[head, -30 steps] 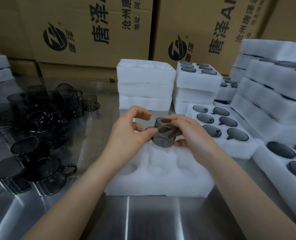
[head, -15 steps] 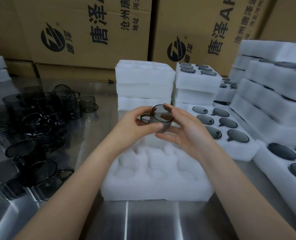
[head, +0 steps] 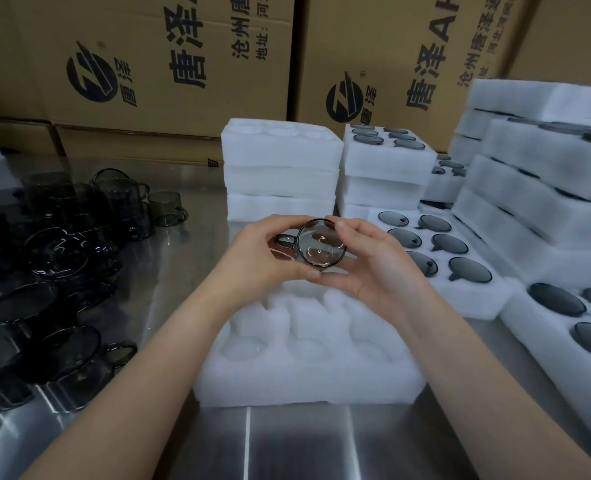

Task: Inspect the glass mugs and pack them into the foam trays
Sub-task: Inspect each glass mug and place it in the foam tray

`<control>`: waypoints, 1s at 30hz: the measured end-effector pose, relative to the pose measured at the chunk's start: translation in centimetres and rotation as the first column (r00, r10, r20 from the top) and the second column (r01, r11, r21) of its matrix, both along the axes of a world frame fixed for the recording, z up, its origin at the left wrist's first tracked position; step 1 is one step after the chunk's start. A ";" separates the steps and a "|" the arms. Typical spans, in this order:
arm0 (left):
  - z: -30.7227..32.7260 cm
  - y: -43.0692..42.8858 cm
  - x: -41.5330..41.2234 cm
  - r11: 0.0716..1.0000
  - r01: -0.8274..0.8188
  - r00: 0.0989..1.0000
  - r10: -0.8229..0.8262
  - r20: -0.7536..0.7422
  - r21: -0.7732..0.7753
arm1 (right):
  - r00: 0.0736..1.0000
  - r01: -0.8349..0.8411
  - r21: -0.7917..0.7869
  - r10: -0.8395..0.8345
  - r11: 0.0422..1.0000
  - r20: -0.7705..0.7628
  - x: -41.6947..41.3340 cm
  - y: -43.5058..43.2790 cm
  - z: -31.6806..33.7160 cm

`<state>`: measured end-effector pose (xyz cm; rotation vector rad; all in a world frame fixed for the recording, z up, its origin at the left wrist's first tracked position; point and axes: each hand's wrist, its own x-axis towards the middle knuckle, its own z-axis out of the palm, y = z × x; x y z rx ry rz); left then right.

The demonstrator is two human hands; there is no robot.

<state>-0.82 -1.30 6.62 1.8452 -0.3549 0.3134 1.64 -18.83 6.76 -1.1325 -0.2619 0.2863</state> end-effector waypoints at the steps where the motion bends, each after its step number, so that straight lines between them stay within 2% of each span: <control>1: 0.0 0.0 0.0 1.000 0.004 1.000 -0.004 -0.001 0.003 | 1.000 0.004 -0.006 -0.004 1.000 -0.002 -0.1 0.0 0.0; 7: 0.3 0.1 -0.4 0.997 0.080 0.994 -0.080 -0.078 -0.009 | 1.000 -0.011 -0.091 0.011 0.996 0.001 -0.5 -0.4 0.5; 15: 0.6 -0.2 -1.1 0.993 0.116 0.989 -0.115 -0.089 0.015 | 0.999 -0.021 -0.107 0.015 0.994 -0.051 -0.7 -0.5 0.7; 27: 0.8 -0.9 -1.5 0.996 0.077 0.997 -0.076 -0.022 0.054 | 0.983 0.148 -0.230 -0.117 0.962 0.140 -1.9 0.9 0.8; 30: 0.8 -0.9 -1.5 0.995 0.087 0.996 -0.087 -0.008 0.047 | 0.976 0.154 -0.282 -0.102 0.947 0.191 -1.9 1.0 0.7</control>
